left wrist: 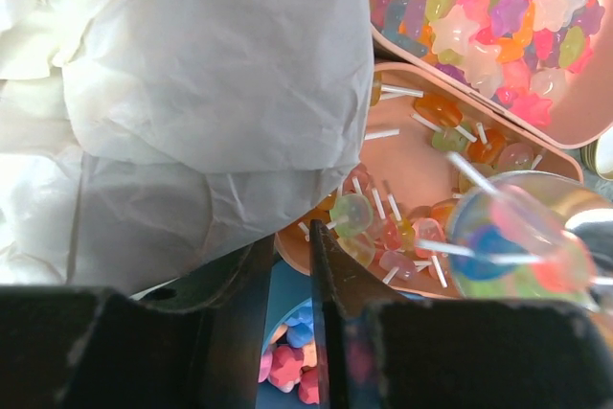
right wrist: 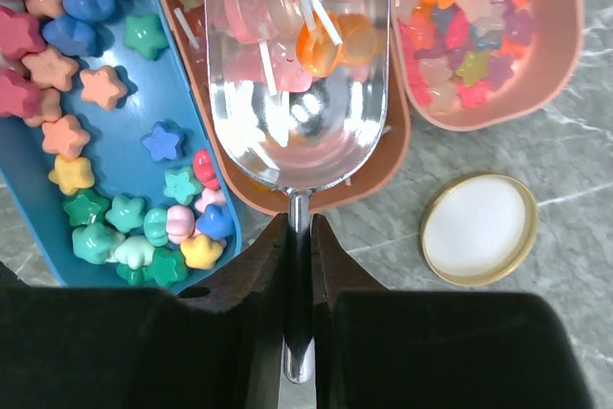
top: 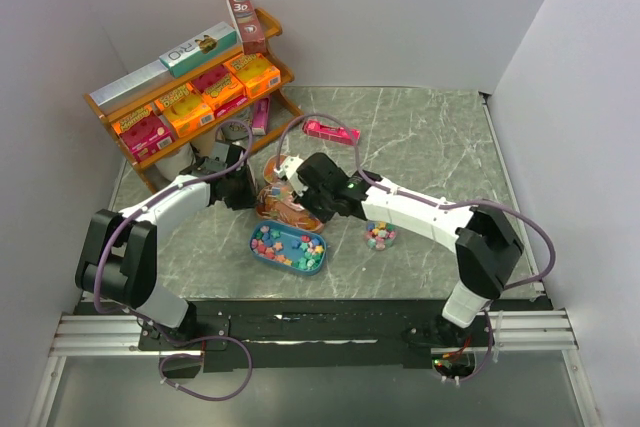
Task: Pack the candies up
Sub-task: Scoop the fake candies from the storage box.
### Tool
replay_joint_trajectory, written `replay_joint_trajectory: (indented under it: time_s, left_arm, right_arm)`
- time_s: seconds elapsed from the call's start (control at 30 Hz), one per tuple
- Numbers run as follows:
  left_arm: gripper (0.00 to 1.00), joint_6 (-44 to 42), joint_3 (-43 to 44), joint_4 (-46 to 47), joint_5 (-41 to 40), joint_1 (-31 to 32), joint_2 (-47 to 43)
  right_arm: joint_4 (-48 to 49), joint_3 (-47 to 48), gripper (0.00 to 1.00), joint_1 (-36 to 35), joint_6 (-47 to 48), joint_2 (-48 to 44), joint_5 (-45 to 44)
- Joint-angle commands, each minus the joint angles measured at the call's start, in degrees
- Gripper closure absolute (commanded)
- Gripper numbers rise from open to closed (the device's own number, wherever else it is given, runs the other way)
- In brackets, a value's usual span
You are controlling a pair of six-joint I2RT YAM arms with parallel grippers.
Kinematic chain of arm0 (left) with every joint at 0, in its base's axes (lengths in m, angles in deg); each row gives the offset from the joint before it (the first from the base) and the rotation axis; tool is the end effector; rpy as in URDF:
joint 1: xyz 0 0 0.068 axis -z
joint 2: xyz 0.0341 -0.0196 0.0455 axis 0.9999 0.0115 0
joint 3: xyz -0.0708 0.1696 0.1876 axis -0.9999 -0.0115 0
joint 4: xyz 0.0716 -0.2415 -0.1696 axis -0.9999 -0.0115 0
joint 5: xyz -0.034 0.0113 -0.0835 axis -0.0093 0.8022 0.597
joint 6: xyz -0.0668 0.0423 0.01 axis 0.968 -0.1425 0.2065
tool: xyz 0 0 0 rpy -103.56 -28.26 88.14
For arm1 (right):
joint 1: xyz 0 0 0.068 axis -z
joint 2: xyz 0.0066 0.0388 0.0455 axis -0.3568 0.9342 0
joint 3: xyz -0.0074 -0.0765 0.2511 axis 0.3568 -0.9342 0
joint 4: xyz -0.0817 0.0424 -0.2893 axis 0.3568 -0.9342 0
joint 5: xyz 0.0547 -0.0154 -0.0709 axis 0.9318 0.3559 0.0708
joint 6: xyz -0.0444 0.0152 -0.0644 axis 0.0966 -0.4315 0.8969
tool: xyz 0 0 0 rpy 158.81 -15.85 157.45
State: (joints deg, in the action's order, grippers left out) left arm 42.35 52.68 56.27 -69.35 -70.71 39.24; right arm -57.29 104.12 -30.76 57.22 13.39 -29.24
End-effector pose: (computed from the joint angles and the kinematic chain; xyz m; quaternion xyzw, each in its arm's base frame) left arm 0.3383 -0.1213 0.1387 -0.1114 0.9511 -0.1683 0.2339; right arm 0.2647 0.3282 0.1951 -0.4761 0.8181 0.0893 0.3099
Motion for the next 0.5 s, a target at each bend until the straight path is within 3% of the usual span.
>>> replay_joint_trajectory:
  time_s: [0.0,0.47]
  left_arm:
    - [0.71,0.4,2.5,-0.3,0.3,0.3,-2.0]
    - [0.68,0.2,6.8,-2.3,1.4,0.5,-3.7]
  right_arm:
    - [1.4,-1.4,1.00,-0.4,-1.9,-5.3,-1.8]
    - [0.5,-10.3,1.00,-0.2,-6.3,-20.0,-5.7]
